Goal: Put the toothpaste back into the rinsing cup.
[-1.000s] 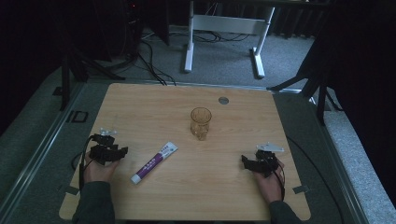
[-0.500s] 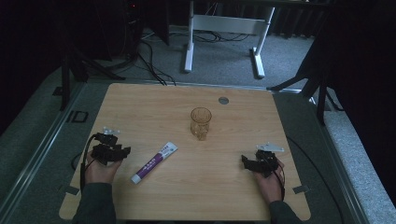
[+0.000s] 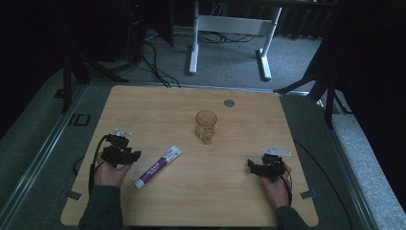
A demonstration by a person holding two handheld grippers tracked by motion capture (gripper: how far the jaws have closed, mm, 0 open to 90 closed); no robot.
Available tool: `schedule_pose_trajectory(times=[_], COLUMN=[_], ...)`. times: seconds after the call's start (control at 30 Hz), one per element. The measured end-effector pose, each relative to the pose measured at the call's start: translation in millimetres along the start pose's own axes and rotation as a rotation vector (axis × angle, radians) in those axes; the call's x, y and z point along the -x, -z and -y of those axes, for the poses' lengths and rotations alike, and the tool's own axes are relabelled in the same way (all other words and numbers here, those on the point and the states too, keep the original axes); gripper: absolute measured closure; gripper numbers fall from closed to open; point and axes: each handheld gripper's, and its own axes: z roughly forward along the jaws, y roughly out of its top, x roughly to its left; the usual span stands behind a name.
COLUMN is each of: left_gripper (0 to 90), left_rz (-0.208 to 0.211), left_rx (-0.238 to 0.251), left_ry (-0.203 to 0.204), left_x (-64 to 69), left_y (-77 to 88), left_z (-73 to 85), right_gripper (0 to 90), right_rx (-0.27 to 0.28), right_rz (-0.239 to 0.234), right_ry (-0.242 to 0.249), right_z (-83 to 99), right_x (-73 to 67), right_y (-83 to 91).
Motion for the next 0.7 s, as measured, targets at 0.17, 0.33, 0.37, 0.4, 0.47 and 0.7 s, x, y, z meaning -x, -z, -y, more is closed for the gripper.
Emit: schedule_pose_trajectory(times=[0.17,0.33,0.37,0.4,0.47,0.7], left_gripper=[57.4,56.5,56.5,56.5,56.5,56.0], left_rz=[-0.002,-0.002,-0.002,-0.001,0.0,0.004], left_rx=[-0.004,-0.01,-0.014,-0.015,-0.023,-0.036], left_ry=[-0.015,-0.023,-0.026,-0.027,-0.031,-0.039], left_x=[4.9,8.0,8.5,9.2,10.5,15.0], left_y=[-0.1,0.0,-0.2,-0.8,-1.8,-4.2], left_z=[-2.2,-3.0,-3.1,-3.1,-3.0,-4.0], right_gripper=[21.6,21.6,21.6,21.6,21.6,21.6], right_rx=[0.0,0.0,0.0,0.0,0.0,0.0], right_rz=[0.0,0.0,0.0,0.0,0.0,0.0], right_ry=[-0.001,-0.001,-0.001,-0.001,-0.001,-0.001], right_z=[0.0,0.0,0.0,0.0,0.0,0.0], right_x=[-0.1,-0.1,-0.1,-0.1,-0.1,-0.1], right_y=[0.0,0.0,0.0,0.0,0.0,0.0])
